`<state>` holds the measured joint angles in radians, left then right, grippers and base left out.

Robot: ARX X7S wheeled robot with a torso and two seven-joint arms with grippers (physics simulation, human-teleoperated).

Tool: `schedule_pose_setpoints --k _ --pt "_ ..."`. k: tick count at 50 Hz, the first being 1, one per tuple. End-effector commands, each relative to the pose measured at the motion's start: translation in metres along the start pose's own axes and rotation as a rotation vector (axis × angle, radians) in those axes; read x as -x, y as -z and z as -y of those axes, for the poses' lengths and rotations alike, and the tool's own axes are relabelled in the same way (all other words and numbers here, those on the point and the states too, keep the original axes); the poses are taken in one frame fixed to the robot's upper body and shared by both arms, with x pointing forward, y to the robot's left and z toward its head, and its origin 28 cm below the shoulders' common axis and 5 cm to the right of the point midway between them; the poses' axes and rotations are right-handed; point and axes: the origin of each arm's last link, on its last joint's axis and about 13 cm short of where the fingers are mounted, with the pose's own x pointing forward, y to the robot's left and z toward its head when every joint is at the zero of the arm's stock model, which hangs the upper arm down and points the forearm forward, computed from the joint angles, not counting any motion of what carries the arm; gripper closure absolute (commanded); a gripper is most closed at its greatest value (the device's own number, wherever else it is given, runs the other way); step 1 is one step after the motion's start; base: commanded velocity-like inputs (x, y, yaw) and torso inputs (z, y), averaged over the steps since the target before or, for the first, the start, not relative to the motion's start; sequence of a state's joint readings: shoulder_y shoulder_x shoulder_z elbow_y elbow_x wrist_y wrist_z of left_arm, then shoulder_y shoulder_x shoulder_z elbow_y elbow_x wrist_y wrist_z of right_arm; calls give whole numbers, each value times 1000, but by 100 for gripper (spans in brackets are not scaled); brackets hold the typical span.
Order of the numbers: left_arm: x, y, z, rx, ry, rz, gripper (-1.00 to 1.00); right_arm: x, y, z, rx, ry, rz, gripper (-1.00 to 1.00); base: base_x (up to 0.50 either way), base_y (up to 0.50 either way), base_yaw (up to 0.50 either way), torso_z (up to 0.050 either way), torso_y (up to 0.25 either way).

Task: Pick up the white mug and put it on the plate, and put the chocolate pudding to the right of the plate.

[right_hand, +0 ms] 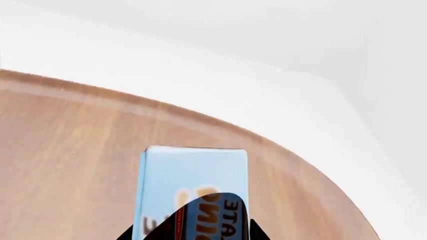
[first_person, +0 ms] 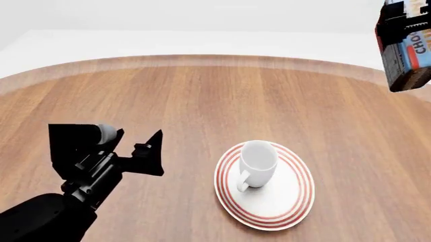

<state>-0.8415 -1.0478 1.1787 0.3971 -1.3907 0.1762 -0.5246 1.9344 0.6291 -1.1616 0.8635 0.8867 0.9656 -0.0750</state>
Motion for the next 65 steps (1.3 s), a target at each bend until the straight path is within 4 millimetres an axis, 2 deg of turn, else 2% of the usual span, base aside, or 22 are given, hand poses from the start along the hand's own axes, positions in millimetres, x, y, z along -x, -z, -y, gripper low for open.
schedule_pose_setpoints --k 1,6,9,15,24,29,31,32,38,54,61,65 --pt "-5 -1 1 11 25 30 -100 -21 19 -8 -66 10 -91 100 0 0 0 0 0" --pt "-5 1 1 8 21 27 -100 -24 35 -15 8 -66 -139 100 0 0 0 0 0" --pt "-5 1 1 6 18 26 -100 -26 48 -18 147 -107 -204 100 0 0 0 0 0" --pt "-4 2 0 6 13 22 -100 -26 61 -19 297 -137 -283 100 0 0 0 0 0" --pt "-5 6 0 6 14 10 -100 -28 72 -27 314 -270 -271 100 0 0 0 0 0" --pt "-4 7 -2 6 8 8 -100 -30 72 -23 287 -261 -264 100 0 0 0 0 0" --pt "-4 7 -2 7 6 7 -100 -32 70 -23 223 -269 -220 100 0 0 0 0 0" --pt "-4 8 -1 6 8 7 -100 -34 72 -23 165 -271 -197 100 0 0 0 0 0" --pt "-4 7 0 6 8 5 -100 -34 80 -23 129 -280 -198 100 0 0 0 0 0" --pt "-3 8 -1 9 9 0 -100 -54 106 -31 -168 -278 -185 100 0 0 0 0 0" --pt "-3 11 -1 13 7 -3 -100 -59 110 -30 -208 -241 -202 100 0 0 0 0 0" --pt "-3 13 -2 17 6 -7 -100 -65 121 -32 -232 -191 -242 100 0 0 0 0 0"
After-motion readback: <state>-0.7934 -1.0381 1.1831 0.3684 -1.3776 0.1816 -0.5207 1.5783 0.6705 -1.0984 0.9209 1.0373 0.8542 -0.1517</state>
